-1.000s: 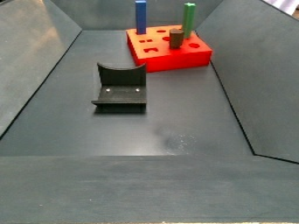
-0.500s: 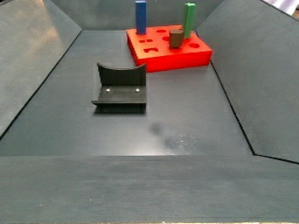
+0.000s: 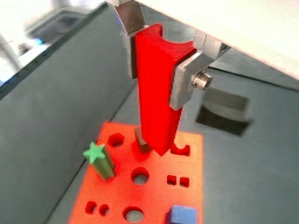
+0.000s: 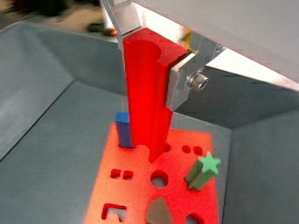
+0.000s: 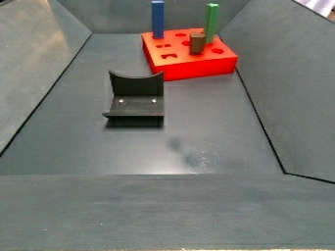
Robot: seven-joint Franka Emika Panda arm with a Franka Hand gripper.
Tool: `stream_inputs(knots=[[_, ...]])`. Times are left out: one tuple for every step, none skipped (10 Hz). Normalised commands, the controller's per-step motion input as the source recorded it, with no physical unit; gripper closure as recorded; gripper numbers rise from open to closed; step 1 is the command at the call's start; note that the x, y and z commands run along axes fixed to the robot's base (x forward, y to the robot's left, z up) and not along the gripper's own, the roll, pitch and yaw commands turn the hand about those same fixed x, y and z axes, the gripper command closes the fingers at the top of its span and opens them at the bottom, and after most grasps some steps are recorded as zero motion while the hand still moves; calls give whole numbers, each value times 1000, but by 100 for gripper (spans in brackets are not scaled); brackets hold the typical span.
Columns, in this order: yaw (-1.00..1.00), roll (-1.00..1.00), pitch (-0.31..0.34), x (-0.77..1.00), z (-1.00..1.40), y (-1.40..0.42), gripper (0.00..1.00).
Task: Pick up the arch object. Move up. Rotate the arch object. Move to above the board. Insert the arch object.
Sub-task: Move to above the board, then insert the arch object.
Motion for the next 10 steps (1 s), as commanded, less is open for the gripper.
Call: stream_inputs(knots=[[1000, 126, 164, 70, 16, -42, 100], [1000, 147, 189, 72, 18, -39, 100], [731, 159, 194, 82, 20, -38, 100], [493, 154, 173, 86, 17, -37, 100], [256, 146, 147, 80, 20, -35, 100], [0, 0, -10, 0, 0, 0, 100], [0, -11, -114, 0, -214, -14, 100], [-31, 0, -143, -177, -311, 57, 100], [551, 51, 0, 486, -351, 220, 100], [517, 89, 7, 586, -291, 197, 100]])
